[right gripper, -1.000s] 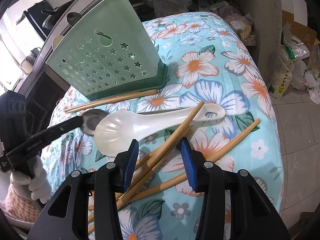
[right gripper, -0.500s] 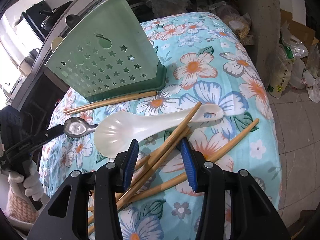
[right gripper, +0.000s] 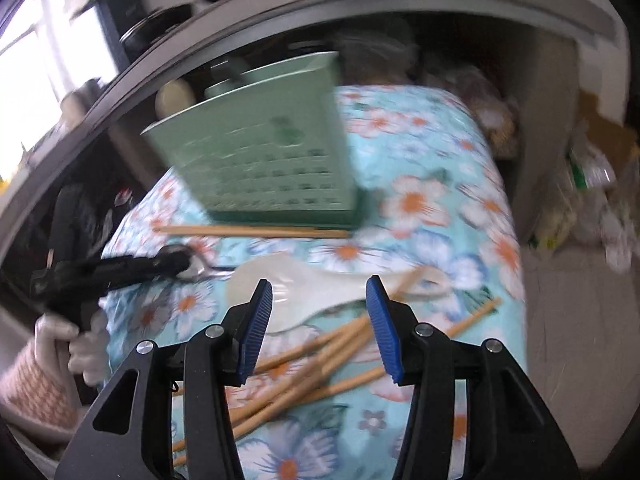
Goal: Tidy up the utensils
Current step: 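Close the right gripper on the white rice paddle while the left gripper holds the spoon, then lift the spoon over the green holder with the left gripper while the right gripper lifts the paddle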
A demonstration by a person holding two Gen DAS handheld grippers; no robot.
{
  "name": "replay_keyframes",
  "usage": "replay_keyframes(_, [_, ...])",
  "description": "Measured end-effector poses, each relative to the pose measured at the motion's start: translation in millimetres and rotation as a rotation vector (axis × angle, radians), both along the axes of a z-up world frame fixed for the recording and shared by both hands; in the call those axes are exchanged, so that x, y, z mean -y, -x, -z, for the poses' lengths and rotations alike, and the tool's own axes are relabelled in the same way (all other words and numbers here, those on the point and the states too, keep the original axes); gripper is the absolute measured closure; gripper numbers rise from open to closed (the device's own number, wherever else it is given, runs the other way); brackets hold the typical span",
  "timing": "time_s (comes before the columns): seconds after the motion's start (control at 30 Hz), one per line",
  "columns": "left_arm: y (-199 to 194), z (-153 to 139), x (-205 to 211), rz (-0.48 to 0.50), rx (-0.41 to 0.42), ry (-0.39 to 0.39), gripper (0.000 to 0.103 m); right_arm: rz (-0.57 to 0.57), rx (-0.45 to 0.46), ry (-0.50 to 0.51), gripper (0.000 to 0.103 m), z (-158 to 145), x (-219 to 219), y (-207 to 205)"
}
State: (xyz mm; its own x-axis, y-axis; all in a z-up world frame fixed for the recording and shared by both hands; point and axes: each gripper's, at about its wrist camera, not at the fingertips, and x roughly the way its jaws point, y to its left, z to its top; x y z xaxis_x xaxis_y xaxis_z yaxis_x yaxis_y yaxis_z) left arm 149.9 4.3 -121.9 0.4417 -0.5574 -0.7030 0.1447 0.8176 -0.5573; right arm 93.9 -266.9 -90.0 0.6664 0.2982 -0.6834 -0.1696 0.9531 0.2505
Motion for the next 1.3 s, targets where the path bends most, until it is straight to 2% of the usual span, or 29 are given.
replay_keyframes(0.13, [2.2,0.6,-6.9,-0.002,0.008,0.005,0.093,-0.124,0.011,0.139,0.055,3.1,-47.3,-2.1])
replay_keyframes(0.33, [5.1,0.7,-8.9,-0.002,0.028,0.015,0.096,-0.200,0.000,0.366,0.055,23.1,-94.8,-3.4])
replay_keyframes(0.5, [7.7,-2.7,-16.7,-0.004,0.044,0.012,0.096,-0.193,-0.004,0.480,0.057,36.4,-113.4,-8.4])
replay_keyframes(0.67, [11.5,-8.2,-21.8,-0.015,0.069,-0.007,0.097,-0.162,0.023,0.560,0.069,42.7,-129.1,-8.4])
replay_keyframes(0.8, [15.3,-12.0,-24.8,-0.030,0.083,-0.019,0.097,-0.128,0.015,0.549,0.077,42.9,-131.2,-13.3])
replay_keyframes(0.87, [18.1,-14.8,-27.4,-0.038,0.095,-0.030,0.097,-0.096,0.006,0.537,0.088,42.7,-128.1,-17.5])
replay_keyframes(1.0, [23.4,-24.8,-31.2,-0.057,0.131,-0.051,0.099,-0.069,0.015,0.483,0.091,35.1,-118.3,-19.6])
replay_keyframes(1.2, [38.7,-66.0,-36.7,-0.100,0.272,-0.112,0.101,-0.035,0.083,0.385,0.095,-1.6,-97.0,-19.3])
replay_keyframes(1.3, [45.7,-88.7,-39.5,-0.119,0.349,-0.151,0.101,0.005,0.131,0.296,0.097,-31.0,-75.5,-15.4])
